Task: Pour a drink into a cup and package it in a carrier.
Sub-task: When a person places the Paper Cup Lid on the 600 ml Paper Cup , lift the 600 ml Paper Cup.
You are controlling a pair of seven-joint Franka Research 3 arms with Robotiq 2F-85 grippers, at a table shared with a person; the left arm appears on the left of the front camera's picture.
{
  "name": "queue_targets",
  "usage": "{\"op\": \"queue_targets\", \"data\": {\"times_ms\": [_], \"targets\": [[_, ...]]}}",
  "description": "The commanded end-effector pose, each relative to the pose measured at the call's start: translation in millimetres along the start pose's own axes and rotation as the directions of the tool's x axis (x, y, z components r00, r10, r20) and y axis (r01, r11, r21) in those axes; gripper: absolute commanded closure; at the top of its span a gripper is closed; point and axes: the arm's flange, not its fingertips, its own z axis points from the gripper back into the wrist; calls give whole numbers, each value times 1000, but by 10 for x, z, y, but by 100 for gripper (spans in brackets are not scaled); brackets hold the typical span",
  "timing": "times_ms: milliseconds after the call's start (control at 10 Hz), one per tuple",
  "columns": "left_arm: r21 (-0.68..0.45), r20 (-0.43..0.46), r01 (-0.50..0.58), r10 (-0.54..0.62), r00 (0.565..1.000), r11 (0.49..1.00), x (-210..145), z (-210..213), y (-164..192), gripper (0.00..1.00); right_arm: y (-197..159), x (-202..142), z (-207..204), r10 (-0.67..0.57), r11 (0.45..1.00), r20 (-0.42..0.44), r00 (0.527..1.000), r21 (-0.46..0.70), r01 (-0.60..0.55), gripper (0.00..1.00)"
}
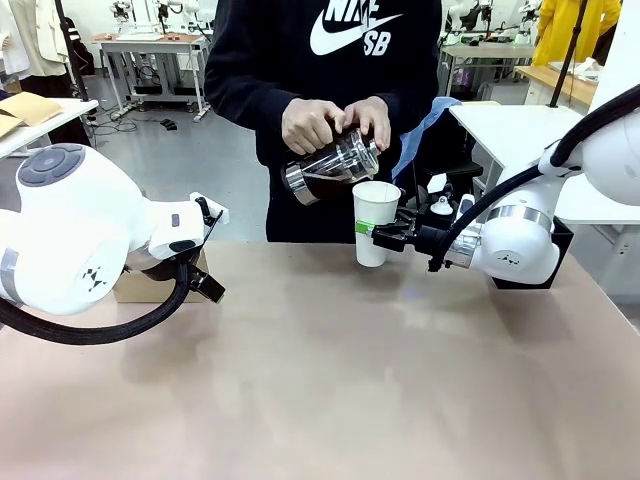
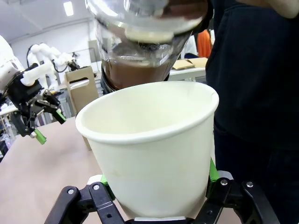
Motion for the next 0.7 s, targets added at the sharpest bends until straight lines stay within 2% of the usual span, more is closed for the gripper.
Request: {"op": "queue_targets", "data": {"times_ms": [0,600], "targets": [[-1,1,1,-1,1000,1000,0,3,-4,0,9,6,-29,1,1000,2,1000,-22,-1,20],[-1,1,1,-1,1000,1000,0,3,-4,0,9,6,-29,1,1000,2,1000,-22,-1,20]]}}
